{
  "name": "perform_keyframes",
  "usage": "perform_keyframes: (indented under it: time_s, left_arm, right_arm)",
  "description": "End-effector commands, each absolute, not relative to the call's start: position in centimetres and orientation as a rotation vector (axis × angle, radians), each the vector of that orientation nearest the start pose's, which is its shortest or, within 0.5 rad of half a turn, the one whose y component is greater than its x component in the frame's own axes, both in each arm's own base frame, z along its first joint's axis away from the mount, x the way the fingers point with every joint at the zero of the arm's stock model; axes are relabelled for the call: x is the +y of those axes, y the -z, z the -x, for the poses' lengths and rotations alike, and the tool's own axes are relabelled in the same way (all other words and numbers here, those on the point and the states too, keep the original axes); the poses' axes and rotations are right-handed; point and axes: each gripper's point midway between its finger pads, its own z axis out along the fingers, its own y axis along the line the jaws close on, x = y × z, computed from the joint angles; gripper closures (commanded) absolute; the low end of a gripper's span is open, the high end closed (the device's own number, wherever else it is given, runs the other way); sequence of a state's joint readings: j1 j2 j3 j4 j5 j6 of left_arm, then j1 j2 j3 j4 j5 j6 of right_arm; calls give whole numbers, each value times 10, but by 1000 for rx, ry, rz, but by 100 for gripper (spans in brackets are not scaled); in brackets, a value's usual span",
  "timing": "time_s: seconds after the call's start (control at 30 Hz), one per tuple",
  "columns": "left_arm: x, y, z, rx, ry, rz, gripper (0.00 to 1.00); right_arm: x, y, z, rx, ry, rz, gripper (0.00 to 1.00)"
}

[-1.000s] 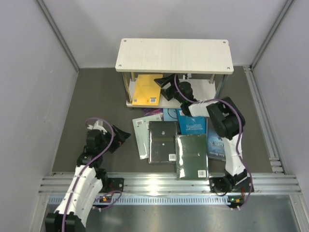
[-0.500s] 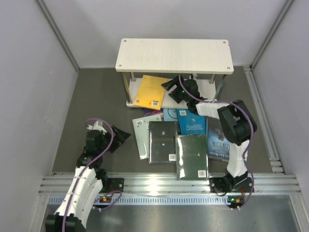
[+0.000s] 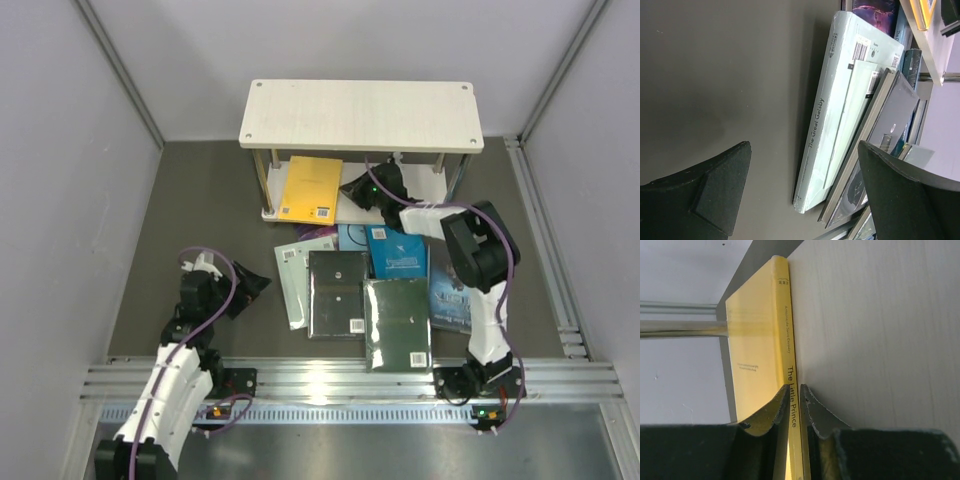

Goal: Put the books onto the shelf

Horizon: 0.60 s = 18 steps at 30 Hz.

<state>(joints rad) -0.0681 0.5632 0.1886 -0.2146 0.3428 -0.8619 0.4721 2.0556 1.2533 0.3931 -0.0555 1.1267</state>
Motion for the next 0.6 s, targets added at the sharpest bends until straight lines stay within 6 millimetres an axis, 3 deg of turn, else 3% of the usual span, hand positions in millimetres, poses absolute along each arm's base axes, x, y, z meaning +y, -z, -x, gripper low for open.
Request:
perform_keyframes:
  time_s: [0.0, 0.23, 0.57]
  left_arm:
    - [-103, -80, -226, 2103, 888, 637, 8]
    - [-105, -76, -228, 2099, 901, 641, 8]
    - [-115, -77, -235, 2053, 994, 598, 7]
  right_arm:
    - [322, -102, -501, 2043, -1086, -631, 86]
    - [346, -98, -504, 2047, -1149, -605, 90]
    - [369, -101, -491, 2021, -1259, -553, 98]
